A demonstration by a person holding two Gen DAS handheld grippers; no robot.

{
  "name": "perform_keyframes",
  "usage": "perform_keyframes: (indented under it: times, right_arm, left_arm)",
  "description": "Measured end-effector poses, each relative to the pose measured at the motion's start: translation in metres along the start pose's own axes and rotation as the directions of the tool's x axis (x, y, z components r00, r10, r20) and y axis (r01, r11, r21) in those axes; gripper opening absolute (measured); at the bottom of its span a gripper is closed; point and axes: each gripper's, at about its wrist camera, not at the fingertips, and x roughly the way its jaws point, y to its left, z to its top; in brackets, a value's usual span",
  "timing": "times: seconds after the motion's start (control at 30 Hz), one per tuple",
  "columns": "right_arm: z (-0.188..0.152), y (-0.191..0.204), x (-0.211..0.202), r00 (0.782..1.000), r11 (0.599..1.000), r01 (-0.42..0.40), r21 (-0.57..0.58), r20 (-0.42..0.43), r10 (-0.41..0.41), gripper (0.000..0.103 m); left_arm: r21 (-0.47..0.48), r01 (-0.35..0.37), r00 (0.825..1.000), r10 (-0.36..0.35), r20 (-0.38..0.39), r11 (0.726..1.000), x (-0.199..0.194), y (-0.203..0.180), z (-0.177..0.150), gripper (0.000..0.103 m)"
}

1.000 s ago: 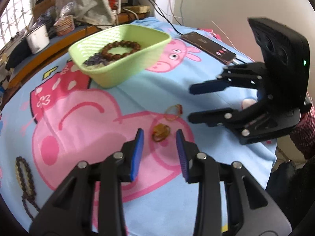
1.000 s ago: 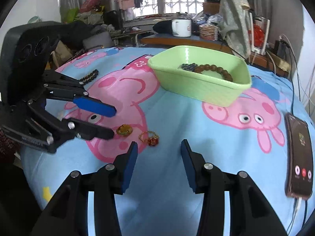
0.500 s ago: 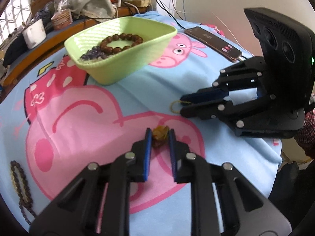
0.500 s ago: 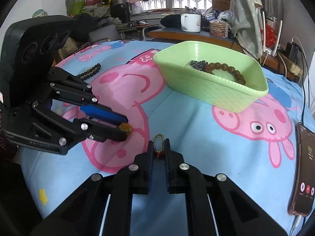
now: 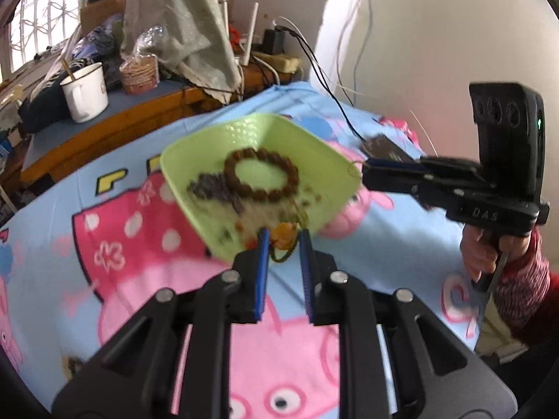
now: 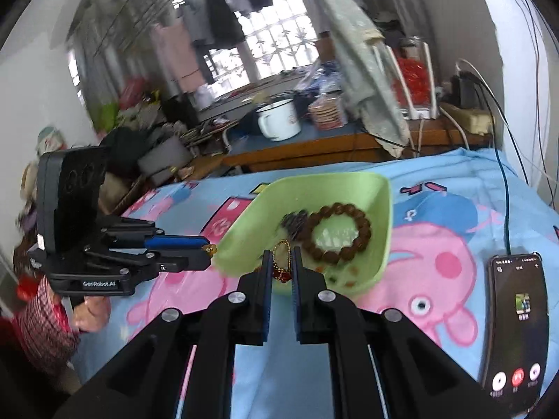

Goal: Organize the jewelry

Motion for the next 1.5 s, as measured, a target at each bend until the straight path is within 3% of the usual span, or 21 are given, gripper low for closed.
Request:
perform_keyframes:
  times: [0.17, 0.23, 0.27, 0.3, 0.33, 0.53, 0.7, 0.87, 0.97, 1.13, 1.27, 1.5]
  right_arm:
    - [0.004, -0.012, 0.027, 0.999, 0.998, -0.032, 0.062, -0.034, 0.034, 0.000]
    - [0.002, -0.016, 0.035, 0.997, 0.994, -0.056, 0.096, -0.041, 0.060, 0.000]
    - [0.001, -0.020, 0.037, 0.997, 0.991, -0.058, 0.120, -0.034, 0.062, 0.000]
    - [0.002, -0.022, 0.037, 0.998, 0.989, -0.061, 0.135, -0.022, 0.065, 0.005]
    - [0.001, -0.024, 0.035, 0.998, 0.987, -0.067, 0.147, -0.009, 0.069, 0.010]
    - [0.004, -0.032, 0.020, 0.997, 0.979, -0.079, 0.186, 0.041, 0.073, 0.010]
    - [0.005, -0.019, 0.007, 0.994, 0.981, -0.102, 0.165, 0.058, 0.093, 0.010]
    - [0.005, 0.014, 0.004, 0.990, 0.985, -0.142, 0.096, 0.039, 0.139, 0.010]
    - [0.003, 0.050, 0.014, 0.987, 0.987, -0.159, 0.016, -0.010, 0.159, 0.010]
    - [-0.008, 0.106, 0.055, 0.976, 0.978, -0.183, -0.098, -0.137, 0.169, 0.006]
    - [-0.015, 0.157, 0.110, 0.950, 0.962, -0.229, -0.149, -0.248, 0.188, 0.000]
    - [-0.005, 0.205, 0.206, 0.911, 0.957, -0.264, -0.117, -0.357, 0.207, 0.000]
  left_arm:
    - [-0.026, 0.002, 0.999, -0.003, -0.040, 1.000, 0.027, 0.015, 0.020, 0.017]
    - [-0.065, 0.012, 0.996, -0.017, -0.084, 0.998, 0.044, 0.024, 0.024, 0.037]
    - [-0.081, 0.008, 0.996, -0.016, -0.089, 0.997, 0.047, 0.027, 0.024, 0.052]
    - [-0.094, 0.007, 0.996, -0.015, -0.083, 0.996, 0.048, 0.030, 0.025, 0.054]
    - [-0.109, 0.019, 0.997, -0.026, -0.070, 0.994, 0.047, 0.034, 0.026, 0.054]
    - [-0.162, 0.020, 1.000, -0.020, 0.006, 0.987, 0.014, 0.047, 0.023, 0.054]
    - [-0.235, -0.050, 0.995, 0.068, 0.067, 0.971, -0.046, 0.079, -0.003, 0.054]
    - [-0.337, -0.194, 0.974, 0.221, 0.043, 0.921, -0.101, 0.123, -0.059, 0.054]
    - [-0.390, -0.237, 0.964, 0.264, 0.015, 0.890, -0.119, 0.139, -0.093, 0.054]
    - [-0.447, -0.249, 0.963, 0.270, -0.018, 0.859, -0.123, 0.153, -0.139, 0.054]
    - [-0.462, -0.240, 0.964, 0.264, -0.012, 0.854, -0.121, 0.154, -0.156, 0.054]
    - [-0.514, -0.220, 0.963, 0.269, 0.021, 0.829, -0.144, 0.168, -0.183, 0.054]
